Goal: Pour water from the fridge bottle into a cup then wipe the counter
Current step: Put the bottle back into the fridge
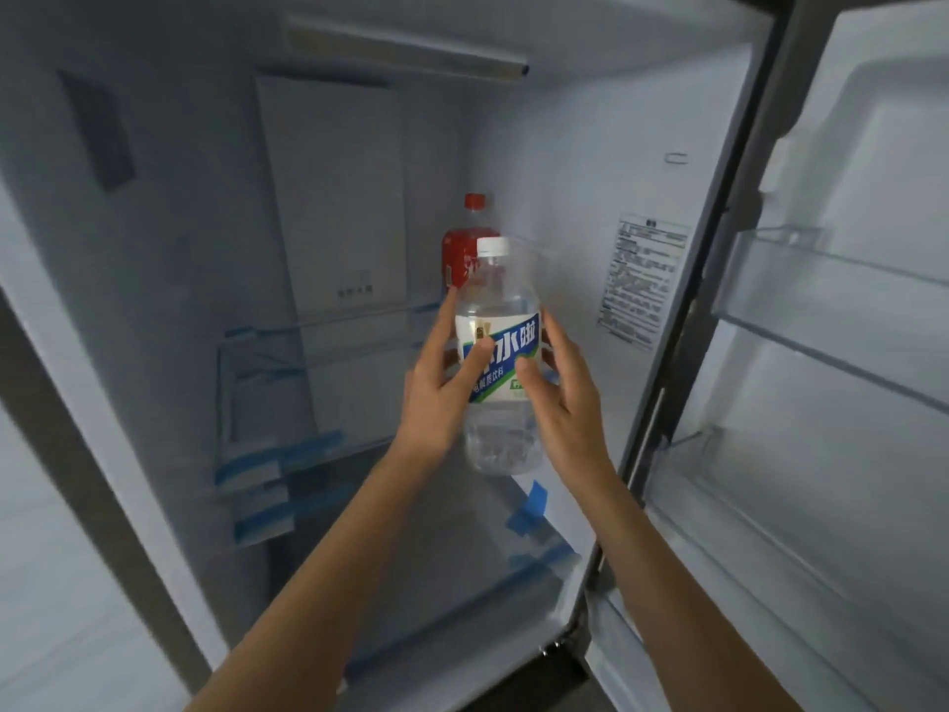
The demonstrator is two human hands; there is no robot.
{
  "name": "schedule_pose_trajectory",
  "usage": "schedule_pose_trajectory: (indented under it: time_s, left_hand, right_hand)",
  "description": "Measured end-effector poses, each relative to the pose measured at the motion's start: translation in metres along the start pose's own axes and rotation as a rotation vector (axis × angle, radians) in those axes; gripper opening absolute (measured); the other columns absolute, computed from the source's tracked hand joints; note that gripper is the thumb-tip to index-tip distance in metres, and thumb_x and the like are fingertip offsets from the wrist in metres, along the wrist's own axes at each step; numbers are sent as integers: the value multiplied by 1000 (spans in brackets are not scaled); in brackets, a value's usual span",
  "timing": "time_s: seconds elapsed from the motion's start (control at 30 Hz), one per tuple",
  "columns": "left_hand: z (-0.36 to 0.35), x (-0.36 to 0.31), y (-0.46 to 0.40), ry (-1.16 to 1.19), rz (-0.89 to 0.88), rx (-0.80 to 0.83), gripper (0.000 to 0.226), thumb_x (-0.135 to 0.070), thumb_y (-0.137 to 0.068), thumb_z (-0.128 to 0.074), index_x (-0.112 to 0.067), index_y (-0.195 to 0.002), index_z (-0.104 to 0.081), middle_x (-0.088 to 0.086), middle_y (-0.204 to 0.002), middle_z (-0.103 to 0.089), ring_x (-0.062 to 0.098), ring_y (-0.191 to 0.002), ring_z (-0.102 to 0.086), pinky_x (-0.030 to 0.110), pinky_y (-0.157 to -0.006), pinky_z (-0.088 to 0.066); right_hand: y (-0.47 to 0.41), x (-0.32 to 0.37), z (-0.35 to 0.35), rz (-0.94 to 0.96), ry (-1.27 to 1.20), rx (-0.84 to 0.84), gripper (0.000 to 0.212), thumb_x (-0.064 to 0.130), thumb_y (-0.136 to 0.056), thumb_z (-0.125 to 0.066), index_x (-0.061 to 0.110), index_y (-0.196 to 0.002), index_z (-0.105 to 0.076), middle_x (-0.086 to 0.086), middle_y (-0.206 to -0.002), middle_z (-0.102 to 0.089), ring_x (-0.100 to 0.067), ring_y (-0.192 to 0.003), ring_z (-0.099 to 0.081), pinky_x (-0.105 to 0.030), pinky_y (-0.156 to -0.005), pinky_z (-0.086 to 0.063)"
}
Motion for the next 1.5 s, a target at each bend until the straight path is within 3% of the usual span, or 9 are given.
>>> schedule_pose_trajectory:
  time_s: [0.27,0.43,0.63,0.77,0.87,1.17,1.33,1.4,1.5]
  left_hand:
    - [-18,17,-87,-44,-116,-100,56,-23,-95,-56,-49,-138,-31,3,-138,-52,5,-112,-60,18,-82,-53]
    - [-27,32,-111,-118,-170,-112,57,-29,-95,-58,-61,-135,-31,-2,-140,-49,9,-119,-57,33,-92,-54]
    - [-24,56,-129,-199,-160,-131,60,-48,-90,-57,-53,-142,-28,-8,-141,-48,15,-126,-52,47,-99,-49]
    - [-25,67,-132,-243,-153,-99,63,-45,-91,-58,-49,-145,-25,-10,-142,-44,16,-128,-50,47,-99,-49]
    - [-30,70,-133,-275,-164,-58,67,-40,-93,-58,-44,-149,-21,-4,-148,-38,18,-134,-44,48,-104,-44]
    - [-30,69,-127,-361,-158,-14,75,-48,-90,-57,-42,-151,-14,-3,-151,-33,14,-137,-38,48,-108,-40]
    - [-19,52,-107,-423,-154,-22,61,-43,-93,-53,-40,-145,-22,-11,-151,-31,4,-139,-28,38,-115,-30]
    - [-12,42,-93,-482,-153,-36,49,-41,-97,-47,-42,-141,-26,-16,-145,-31,1,-135,-29,35,-113,-32]
    - [4,37,-69,-567,-178,-57,47,-35,-100,-46,-23,-144,-38,3,-149,-39,18,-136,-37,38,-111,-35]
  right_hand:
    - [-92,-42,-3,20,-132,25,50,29,-98,-50,37,-144,-32,2,-143,-46,-13,-124,-52,-37,-96,-52]
    - [-113,-66,-5,-38,-239,-104,49,24,-98,-50,30,-145,-35,1,-140,-51,-13,-119,-57,-34,-94,-52]
    - [-127,-85,-12,-38,-230,-126,44,21,-99,-48,33,-139,-36,15,-126,-56,-3,-111,-60,-29,-90,-52]
    - [-128,-98,-10,-58,-232,-129,47,19,-99,-47,27,-144,-35,6,-134,-54,-3,-114,-59,-27,-90,-52]
    - [-127,-99,-8,-48,-258,-117,44,14,-101,-43,28,-142,-34,14,-130,-53,1,-112,-58,-18,-85,-50]
    - [-120,-92,6,-19,-89,-217,49,22,-101,-46,23,-147,-31,6,-141,-48,-2,-125,-49,-27,-100,-46]
    - [-97,-77,4,-39,11,-205,50,31,-99,-45,28,-147,-28,22,-140,-33,14,-124,-35,-19,-101,-35]
    - [-80,-67,3,-36,78,-202,52,33,-99,-45,25,-147,-29,20,-139,-32,7,-126,-36,-21,-102,-36]
    - [-54,-50,4,-10,191,-199,50,29,-99,-45,21,-147,-31,15,-138,-34,1,-129,-33,-16,-104,-30]
Point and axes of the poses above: each hand's wrist, its own y-axis away from the middle knuckle, its own z-axis out of the back of the hand, x = y × z, the point moved 9 cm from there along -y, towards the middle knuckle
